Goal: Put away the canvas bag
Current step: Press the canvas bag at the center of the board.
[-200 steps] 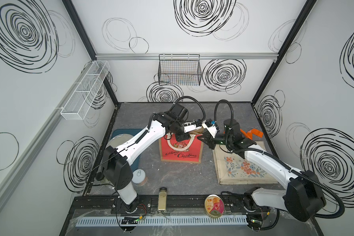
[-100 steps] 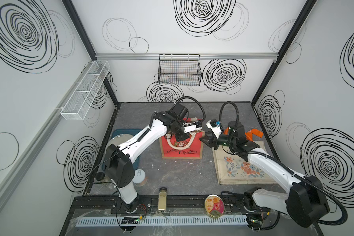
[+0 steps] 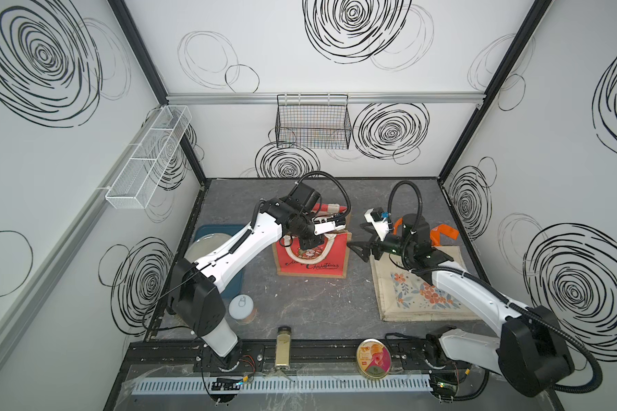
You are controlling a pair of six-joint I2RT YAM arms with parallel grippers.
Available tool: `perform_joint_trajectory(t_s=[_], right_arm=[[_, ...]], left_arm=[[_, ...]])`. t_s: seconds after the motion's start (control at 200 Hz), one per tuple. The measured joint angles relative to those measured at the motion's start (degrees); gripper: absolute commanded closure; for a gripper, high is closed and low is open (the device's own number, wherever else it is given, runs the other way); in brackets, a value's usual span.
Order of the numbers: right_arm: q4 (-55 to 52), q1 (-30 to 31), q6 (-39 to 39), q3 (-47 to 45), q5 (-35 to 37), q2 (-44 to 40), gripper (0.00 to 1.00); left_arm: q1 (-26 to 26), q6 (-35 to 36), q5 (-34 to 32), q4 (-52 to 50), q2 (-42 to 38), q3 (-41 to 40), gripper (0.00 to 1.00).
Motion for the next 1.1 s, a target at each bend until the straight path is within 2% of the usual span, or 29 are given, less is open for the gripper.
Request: perform_joint_trajectory(t_s=[0.25,0.5,0.646,0.941,1.001,1.046,1.066,1.101], right_arm=[[5.5,-2.0,-5.2,2.5,-2.3,7.2,0.00],[9.3,-2.9,-7.8,8.7,-12.3,16.7,0.00],[10.4,-2.1,-8.2,11.6,-14.8,21.0,0.00],[12.3,-0.9,-9.5,14.7,-17.4,24.9,0.10],[12.4,0.5,-10.6,14.7,-17.2,25.0,0.17],[12.3,1.3,-11.2,14.8,-17.2,25.1,0.22],[12.3,1.6,-11.6,14.8,-17.3,25.2,0.27],[12.3,1.9,-11.9,14.8,-17.4,25.4,0.31]], left_arm=[[0.0,0.4,-0.1,-0.1,0.0,0.0,0.90],[0.0,0.4,-0.5,0.5,0.3,-0.1,0.86],[0.0,0.4,-1.4,1.3,1.3,-0.1,0.84],[2.1,-1.1,-2.8,3.0,2.1,-0.1,0.75],[2.5,-1.8,-3.2,3.4,2.2,0.0,0.72],[2.8,-2.5,-3.5,3.6,2.2,0.1,0.66],[3.0,-2.6,-3.5,3.6,2.2,0.2,0.64],[3.2,-3.0,-3.7,3.5,2.2,0.5,0.56]])
